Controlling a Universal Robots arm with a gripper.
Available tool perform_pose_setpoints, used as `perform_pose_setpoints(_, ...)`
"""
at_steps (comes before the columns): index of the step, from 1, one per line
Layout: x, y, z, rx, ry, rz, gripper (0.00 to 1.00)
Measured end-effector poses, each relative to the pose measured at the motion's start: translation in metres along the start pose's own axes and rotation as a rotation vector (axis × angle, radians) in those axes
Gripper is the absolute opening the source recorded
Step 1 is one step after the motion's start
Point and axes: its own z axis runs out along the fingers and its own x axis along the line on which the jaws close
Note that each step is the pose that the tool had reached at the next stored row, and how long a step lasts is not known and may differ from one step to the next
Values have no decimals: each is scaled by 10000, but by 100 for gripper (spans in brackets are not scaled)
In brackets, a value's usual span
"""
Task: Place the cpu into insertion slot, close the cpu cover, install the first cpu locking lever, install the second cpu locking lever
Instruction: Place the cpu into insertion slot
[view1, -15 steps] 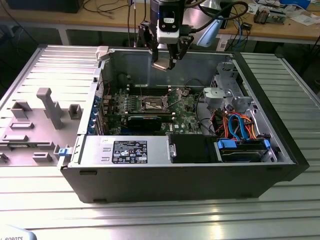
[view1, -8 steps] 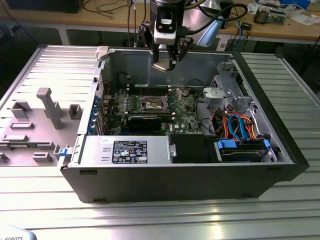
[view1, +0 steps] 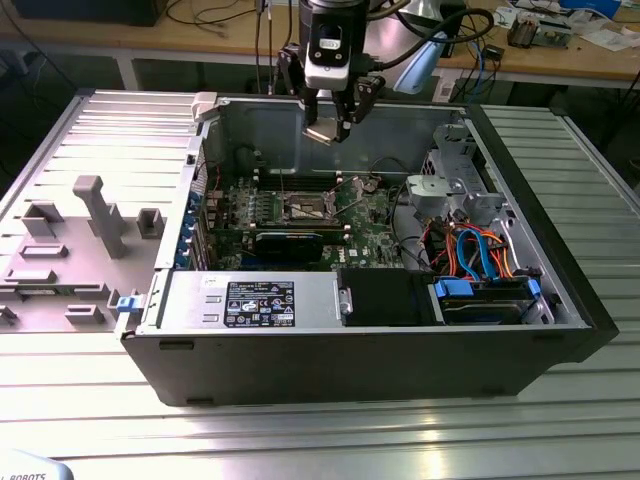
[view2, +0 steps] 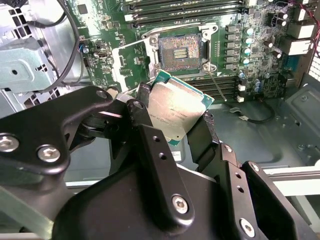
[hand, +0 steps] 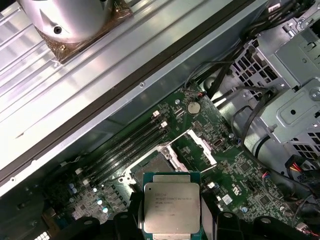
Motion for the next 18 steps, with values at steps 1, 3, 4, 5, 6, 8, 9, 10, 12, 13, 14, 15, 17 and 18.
perform_pose_setpoints(1, 2, -2, 1, 0, -2, 25, 54)
perform_pose_setpoints(3, 15, -12, 3, -2, -3, 35, 54)
perform_pose_setpoints(4, 28, -22, 4, -1, -3, 36, 54)
perform_pose_setpoints(5, 31, -23, 6, -2, -4, 51, 54)
perform_pose_setpoints(6, 30, -23, 8, -2, -9, 100, 54)
perform_pose_setpoints(8, 31, -24, 14, -7, -29, 338, 54)
perform_pose_setpoints(9, 31, -25, 18, -9, -43, 497, 54)
perform_pose_setpoints(10, 31, -25, 21, -12, -53, 618, 54)
perform_pose_setpoints(12, 31, -26, 27, -16, -79, 917, 54)
perform_pose_setpoints(13, 30, -26, 32, -19, -97, 1109, 54)
perform_pose_setpoints(14, 30, -26, 35, -21, -105, 1208, 54)
perform_pose_setpoints(15, 30, -27, 39, -23, -115, 1328, 54)
perform_pose_setpoints(17, 30, -27, 49, -28, -141, 1623, 54)
perform_pose_setpoints(18, 30, -28, 51, -29, -148, 1696, 54)
